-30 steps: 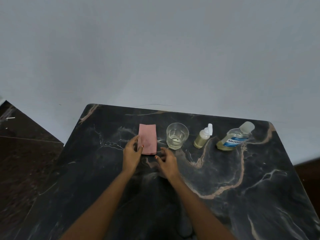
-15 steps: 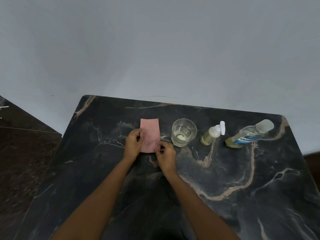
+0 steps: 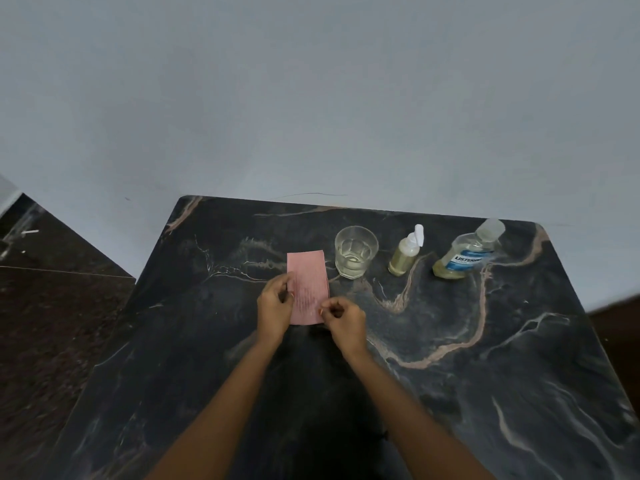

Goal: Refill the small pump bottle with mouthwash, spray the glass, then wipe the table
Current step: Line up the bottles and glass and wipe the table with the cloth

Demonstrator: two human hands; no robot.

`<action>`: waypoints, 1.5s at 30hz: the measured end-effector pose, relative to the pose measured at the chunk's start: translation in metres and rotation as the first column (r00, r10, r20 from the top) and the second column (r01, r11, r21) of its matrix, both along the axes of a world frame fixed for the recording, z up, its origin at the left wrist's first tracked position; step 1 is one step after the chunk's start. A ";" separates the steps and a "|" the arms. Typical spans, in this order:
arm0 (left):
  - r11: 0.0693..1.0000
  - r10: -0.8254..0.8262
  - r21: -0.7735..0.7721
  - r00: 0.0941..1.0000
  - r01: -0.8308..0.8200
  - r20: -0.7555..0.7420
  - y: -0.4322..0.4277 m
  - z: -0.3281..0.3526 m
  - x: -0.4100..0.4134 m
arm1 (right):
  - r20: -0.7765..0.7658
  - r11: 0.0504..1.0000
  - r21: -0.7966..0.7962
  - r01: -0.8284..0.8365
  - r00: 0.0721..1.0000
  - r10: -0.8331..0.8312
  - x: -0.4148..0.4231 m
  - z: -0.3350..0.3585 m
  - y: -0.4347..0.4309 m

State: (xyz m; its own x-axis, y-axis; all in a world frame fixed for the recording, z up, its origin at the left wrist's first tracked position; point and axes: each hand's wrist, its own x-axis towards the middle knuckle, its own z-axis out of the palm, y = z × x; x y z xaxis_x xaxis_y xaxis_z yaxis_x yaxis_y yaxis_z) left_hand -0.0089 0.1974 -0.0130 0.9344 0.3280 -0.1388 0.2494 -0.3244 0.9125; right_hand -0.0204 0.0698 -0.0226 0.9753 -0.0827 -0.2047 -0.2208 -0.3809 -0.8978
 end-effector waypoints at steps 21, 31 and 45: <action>0.970 -0.240 0.032 0.968 0.243 -0.075 -0.132 -0.010 -0.163 | -0.177 0.981 -0.189 -0.047 0.984 0.013 -0.166 0.002 -0.143; 0.929 -0.339 0.107 0.931 0.354 -0.139 -0.164 -0.021 -0.200 | -0.229 0.913 -0.361 -0.193 0.967 0.113 -0.201 -0.005 -0.181; 0.921 -0.322 0.220 0.946 0.320 -0.030 -0.126 -0.032 -0.189 | -0.013 0.726 -0.670 -0.155 0.980 0.197 -0.203 -0.010 -0.154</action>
State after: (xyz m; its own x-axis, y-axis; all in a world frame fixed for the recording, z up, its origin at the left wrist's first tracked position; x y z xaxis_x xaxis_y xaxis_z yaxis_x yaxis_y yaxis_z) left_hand -0.1977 0.0709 -0.0445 0.9953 0.0316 -0.0914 0.0928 -0.5780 0.8107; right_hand -0.2234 -0.0842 -0.0321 0.9940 -0.0027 -0.1095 -0.0475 -0.9115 -0.4086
